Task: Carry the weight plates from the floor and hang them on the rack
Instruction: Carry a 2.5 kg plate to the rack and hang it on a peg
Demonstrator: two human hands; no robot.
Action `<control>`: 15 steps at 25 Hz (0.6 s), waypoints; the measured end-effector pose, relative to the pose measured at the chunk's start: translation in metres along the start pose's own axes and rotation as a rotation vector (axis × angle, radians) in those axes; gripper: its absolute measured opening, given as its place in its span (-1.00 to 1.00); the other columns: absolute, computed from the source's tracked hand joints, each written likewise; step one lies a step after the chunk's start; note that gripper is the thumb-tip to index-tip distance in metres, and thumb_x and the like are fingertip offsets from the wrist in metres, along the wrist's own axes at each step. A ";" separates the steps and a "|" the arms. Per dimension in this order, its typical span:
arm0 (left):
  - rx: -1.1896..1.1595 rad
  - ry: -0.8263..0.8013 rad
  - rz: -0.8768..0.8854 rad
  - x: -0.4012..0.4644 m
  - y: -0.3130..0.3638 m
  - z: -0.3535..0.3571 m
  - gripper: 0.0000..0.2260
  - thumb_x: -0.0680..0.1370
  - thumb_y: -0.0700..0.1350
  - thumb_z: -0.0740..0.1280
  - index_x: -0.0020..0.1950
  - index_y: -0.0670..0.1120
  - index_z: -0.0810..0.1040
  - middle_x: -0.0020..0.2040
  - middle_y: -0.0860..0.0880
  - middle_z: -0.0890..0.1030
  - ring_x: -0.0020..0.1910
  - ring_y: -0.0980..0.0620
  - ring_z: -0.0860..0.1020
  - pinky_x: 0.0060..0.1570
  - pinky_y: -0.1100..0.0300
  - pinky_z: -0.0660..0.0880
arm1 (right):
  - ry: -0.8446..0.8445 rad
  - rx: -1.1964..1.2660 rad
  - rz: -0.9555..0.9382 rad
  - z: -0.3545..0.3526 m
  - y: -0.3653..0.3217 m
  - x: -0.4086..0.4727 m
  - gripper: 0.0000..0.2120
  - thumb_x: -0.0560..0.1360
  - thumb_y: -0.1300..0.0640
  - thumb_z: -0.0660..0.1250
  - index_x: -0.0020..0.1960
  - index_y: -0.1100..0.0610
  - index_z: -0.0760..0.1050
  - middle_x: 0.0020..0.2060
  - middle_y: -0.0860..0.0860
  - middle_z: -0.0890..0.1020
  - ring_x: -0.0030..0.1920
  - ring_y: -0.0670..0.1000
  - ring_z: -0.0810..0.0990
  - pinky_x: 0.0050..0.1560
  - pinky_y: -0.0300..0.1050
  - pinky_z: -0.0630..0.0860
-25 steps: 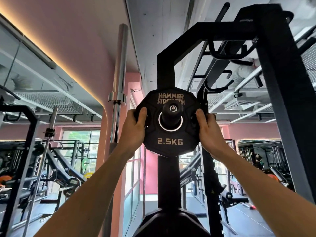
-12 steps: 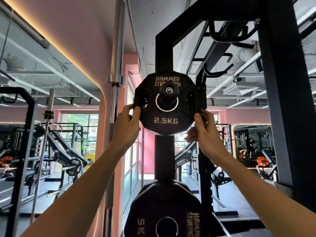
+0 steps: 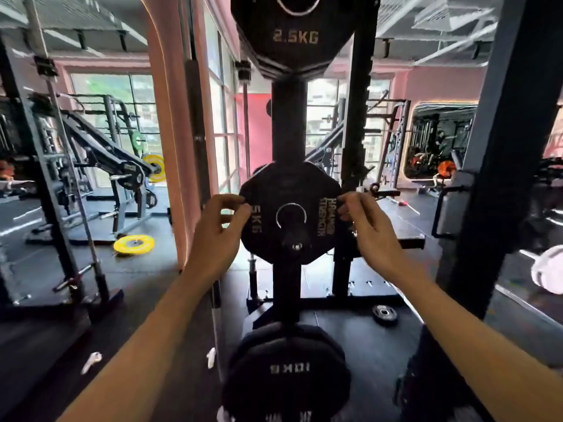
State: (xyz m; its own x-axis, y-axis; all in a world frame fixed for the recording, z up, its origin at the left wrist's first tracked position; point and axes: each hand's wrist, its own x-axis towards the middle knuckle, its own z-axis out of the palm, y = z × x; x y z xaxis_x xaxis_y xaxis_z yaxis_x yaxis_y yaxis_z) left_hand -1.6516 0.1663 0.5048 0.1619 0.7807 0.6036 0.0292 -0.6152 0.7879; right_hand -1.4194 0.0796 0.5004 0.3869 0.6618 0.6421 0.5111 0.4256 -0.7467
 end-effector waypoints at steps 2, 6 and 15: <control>0.018 -0.020 -0.062 -0.035 -0.018 -0.005 -0.90 0.55 0.01 0.34 0.05 0.08 0.54 0.03 0.04 0.63 -0.02 0.11 0.60 -0.02 0.27 0.49 | 0.006 0.001 0.074 0.003 0.014 -0.039 -0.71 0.58 -0.17 0.16 0.03 -0.01 0.53 -0.12 -0.12 0.61 -0.06 -0.13 0.55 0.04 -0.18 0.46; 0.046 -0.057 -0.200 -0.110 -0.051 -0.017 -0.96 0.59 -0.04 0.33 0.02 0.10 0.54 -0.05 0.09 0.62 -0.09 0.18 0.57 -0.08 0.32 0.45 | -0.015 -0.030 0.223 0.002 0.036 -0.119 -0.80 0.65 0.02 0.16 0.08 0.08 0.51 -0.10 -0.03 0.61 -0.11 -0.14 0.58 -0.06 -0.23 0.50; 0.124 -0.247 -0.590 -0.299 -0.131 -0.034 -0.92 0.62 -0.08 0.29 -0.02 0.10 0.52 -0.04 0.07 0.61 -0.13 0.30 0.56 -0.12 0.45 0.43 | -0.006 -0.048 0.677 0.004 0.096 -0.301 -0.80 0.63 -0.04 0.20 0.04 0.05 0.52 -0.12 0.10 0.60 -0.22 0.02 0.57 -0.24 -0.09 0.51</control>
State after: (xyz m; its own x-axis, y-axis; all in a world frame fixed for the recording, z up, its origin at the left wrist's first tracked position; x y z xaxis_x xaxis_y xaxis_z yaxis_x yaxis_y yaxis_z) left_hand -1.7371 0.0177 0.2252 0.3052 0.9521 0.0166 0.2940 -0.1108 0.9494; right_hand -1.4899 -0.0767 0.2349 0.6298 0.7760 0.0350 0.1916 -0.1116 -0.9751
